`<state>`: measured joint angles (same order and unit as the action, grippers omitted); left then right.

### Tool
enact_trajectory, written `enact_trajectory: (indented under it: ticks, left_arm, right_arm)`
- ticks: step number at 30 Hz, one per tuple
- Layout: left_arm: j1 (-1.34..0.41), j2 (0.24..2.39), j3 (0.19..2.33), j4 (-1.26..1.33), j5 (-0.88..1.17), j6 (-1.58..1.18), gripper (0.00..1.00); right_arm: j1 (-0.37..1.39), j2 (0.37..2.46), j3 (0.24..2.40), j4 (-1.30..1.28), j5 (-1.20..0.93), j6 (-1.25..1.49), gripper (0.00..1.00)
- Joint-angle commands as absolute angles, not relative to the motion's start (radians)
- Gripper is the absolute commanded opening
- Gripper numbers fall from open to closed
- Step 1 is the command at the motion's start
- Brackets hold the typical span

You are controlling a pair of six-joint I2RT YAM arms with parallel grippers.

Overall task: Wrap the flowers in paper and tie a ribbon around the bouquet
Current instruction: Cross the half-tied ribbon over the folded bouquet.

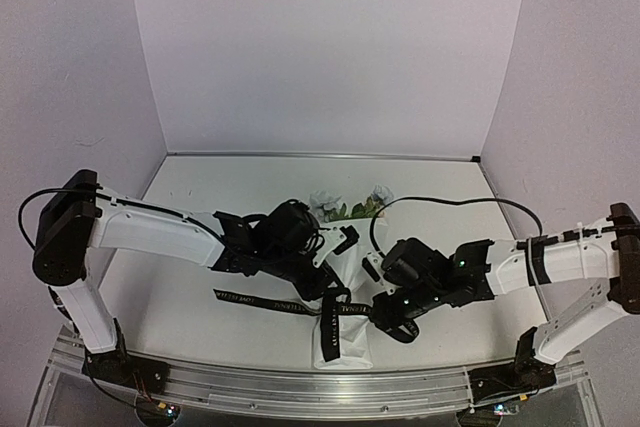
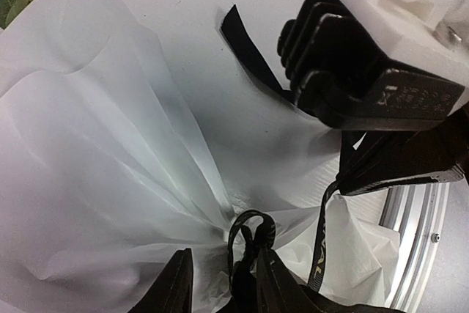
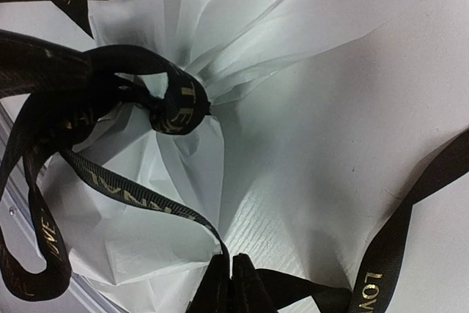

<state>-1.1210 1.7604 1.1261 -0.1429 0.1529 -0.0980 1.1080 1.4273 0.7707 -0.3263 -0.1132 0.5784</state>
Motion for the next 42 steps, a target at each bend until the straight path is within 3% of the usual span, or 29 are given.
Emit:
enact_trajectory:
  ticks: [1, 13, 21, 24, 34, 42]
  left_arm:
    - [-1.124, 1.785, 1.180, -0.168, 0.200, -0.062, 0.32]
    - [-1.123, 1.825, 1.228, -0.224, 0.202, -0.013, 0.32]
    - [-1.124, 1.861, 1.262, -0.263, 0.221, 0.010, 0.31]
    - [-1.124, 1.865, 1.265, -0.260, 0.214, 0.029, 0.27]
    - [-1.124, 1.804, 1.233, -0.199, 0.184, 0.033, 0.01]
    - [-1.124, 1.742, 1.191, -0.148, 0.177, 0.012, 0.00]
  right_arm:
    - [1.114, 1.406, 0.764, -0.285, -0.118, 0.567, 0.06]
    - [1.114, 1.305, 0.665, -0.287, -0.106, 0.484, 0.35]
    - [1.114, 1.222, 0.587, -0.319, -0.065, 0.399, 0.43]
    - [1.114, 1.218, 0.583, -0.344, -0.058, 0.372, 0.45]
    - [1.111, 1.266, 0.593, -0.331, -0.022, 0.266, 0.60]
    - [1.099, 1.333, 0.607, -0.224, 0.000, 0.166, 0.74]
